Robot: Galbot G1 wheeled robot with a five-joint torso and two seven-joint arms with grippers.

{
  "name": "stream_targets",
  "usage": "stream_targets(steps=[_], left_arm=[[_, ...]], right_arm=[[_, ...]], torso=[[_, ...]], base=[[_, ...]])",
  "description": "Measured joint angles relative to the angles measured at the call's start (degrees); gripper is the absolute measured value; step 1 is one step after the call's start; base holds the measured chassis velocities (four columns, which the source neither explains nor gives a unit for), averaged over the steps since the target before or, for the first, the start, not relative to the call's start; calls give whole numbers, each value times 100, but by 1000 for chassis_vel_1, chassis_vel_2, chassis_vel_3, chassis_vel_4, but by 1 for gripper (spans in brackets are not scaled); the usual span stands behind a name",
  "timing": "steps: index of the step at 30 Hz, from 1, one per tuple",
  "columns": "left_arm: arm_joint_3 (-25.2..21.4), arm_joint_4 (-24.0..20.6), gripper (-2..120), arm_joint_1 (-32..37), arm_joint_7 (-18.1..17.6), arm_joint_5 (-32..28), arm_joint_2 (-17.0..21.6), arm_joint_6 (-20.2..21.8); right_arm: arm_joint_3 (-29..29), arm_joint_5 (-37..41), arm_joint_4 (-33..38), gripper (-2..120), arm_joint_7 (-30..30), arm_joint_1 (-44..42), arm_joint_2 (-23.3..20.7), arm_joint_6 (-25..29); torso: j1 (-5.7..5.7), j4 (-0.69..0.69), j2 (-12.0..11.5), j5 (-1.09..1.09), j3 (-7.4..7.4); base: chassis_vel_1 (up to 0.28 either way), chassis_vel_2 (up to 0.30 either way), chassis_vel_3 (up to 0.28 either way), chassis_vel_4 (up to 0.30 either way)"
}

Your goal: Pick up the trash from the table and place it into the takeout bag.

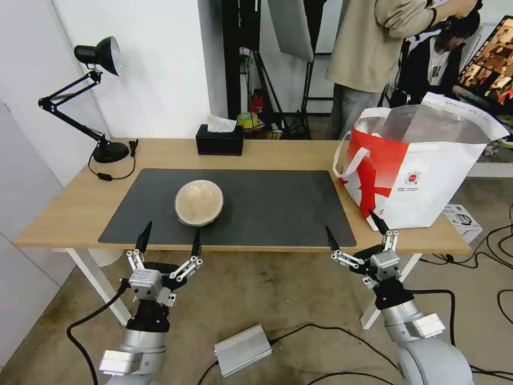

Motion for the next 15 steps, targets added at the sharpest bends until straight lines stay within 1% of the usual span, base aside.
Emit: stream_targets(steps=[15], left_arm=[[-10,25,100,-25,1,13,-13,12]], right_arm=[[2,-131,-21,100,-23,-6,27,18]], torso=[[0,0,0,0,0]], base=[[0,0,0,0]])
